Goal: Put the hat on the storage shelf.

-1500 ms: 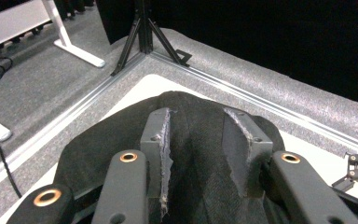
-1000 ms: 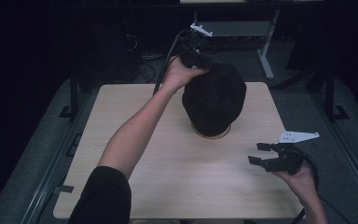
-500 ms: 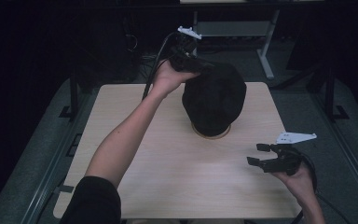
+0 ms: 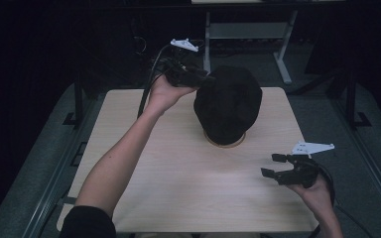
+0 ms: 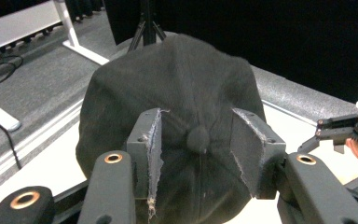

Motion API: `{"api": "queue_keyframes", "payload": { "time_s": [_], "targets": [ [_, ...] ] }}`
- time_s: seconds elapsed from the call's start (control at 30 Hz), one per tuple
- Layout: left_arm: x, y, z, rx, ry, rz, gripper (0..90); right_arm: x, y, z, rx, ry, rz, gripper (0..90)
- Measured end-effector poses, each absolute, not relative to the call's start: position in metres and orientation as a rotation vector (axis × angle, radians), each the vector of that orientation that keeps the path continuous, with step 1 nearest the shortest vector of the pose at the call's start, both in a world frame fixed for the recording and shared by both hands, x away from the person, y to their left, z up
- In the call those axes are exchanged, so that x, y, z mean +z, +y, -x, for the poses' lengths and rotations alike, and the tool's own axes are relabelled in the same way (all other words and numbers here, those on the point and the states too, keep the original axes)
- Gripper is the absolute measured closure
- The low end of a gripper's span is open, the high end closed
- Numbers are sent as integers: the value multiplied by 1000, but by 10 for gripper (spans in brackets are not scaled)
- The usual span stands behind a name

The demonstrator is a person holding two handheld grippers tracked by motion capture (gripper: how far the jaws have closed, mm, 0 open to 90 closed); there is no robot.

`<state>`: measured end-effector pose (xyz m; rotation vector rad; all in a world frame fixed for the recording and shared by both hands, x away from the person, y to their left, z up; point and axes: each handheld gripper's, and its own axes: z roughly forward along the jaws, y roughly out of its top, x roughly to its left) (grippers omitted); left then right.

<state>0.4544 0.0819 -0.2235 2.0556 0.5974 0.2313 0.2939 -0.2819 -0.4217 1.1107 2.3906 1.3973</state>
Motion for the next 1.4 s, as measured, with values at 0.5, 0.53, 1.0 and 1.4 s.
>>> {"api": "queue_keyframes", "payload": {
  "time_s": [0.5, 0.53, 1.0, 1.4],
  "targets": [
    [-243, 120, -435, 233, 639, -2047, 520, -426, -274, -295, 1368, 2408, -1097, 209],
    [-245, 122, -434, 228, 643, -2051, 520, -426, -274, -294, 1368, 2409, -1099, 208],
    [-260, 139, -418, 223, 662, -2056, 508, -426, -270, -293, 1355, 2411, -1091, 203],
    [-272, 154, -403, 223, 666, -2057, 504, -425, -267, -291, 1339, 2413, -1092, 199]
  ]
}}
